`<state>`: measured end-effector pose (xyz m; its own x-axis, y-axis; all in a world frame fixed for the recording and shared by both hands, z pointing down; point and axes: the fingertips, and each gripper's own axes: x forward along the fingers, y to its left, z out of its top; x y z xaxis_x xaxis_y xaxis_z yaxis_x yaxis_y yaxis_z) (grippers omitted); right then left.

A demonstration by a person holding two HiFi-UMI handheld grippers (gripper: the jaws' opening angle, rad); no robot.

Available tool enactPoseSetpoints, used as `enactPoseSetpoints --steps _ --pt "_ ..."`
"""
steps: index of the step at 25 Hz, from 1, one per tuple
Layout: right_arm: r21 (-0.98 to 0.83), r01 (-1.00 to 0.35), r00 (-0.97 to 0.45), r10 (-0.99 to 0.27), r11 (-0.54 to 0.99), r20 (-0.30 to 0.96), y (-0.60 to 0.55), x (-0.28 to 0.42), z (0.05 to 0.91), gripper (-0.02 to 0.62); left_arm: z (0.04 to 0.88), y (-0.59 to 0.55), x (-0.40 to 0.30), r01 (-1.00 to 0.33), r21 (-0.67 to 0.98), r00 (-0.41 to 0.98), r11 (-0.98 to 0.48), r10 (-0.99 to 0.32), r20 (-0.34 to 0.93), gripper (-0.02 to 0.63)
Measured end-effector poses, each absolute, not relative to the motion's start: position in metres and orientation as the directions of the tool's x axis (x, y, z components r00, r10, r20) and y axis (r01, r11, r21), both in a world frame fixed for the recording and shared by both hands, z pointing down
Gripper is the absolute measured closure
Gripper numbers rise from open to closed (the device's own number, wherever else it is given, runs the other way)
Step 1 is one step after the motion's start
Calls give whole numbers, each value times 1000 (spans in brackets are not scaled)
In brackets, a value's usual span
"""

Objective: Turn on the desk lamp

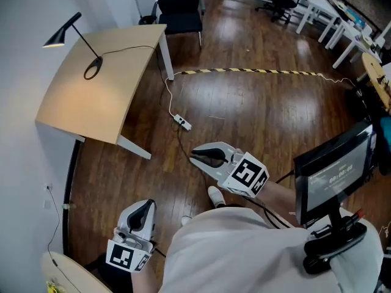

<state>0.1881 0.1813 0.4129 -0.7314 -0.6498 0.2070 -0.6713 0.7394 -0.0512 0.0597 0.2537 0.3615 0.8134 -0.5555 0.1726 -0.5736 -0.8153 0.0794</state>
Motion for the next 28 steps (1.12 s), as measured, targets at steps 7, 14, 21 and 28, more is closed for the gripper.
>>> enactPoseSetpoints --steps 7,14,21,28 --pt "-31 -704 -703 -690 710 172 223 160 387 551 368 294 25 -543 87 833 -835 -523 179 589" --pt "-21 -708 -699 -696 706 161 234 140 378 551 374 299 9 -528 94 843 -844 -507 180 589" --pt "-22 -702 -705 -689 712 167 232 132 366 551 371 291 11 -512 99 853 -853 -492 177 589" --pt "-13 -706 -699 -694 708 171 231 134 367 551 375 287 13 -503 102 858 -858 -482 177 589"
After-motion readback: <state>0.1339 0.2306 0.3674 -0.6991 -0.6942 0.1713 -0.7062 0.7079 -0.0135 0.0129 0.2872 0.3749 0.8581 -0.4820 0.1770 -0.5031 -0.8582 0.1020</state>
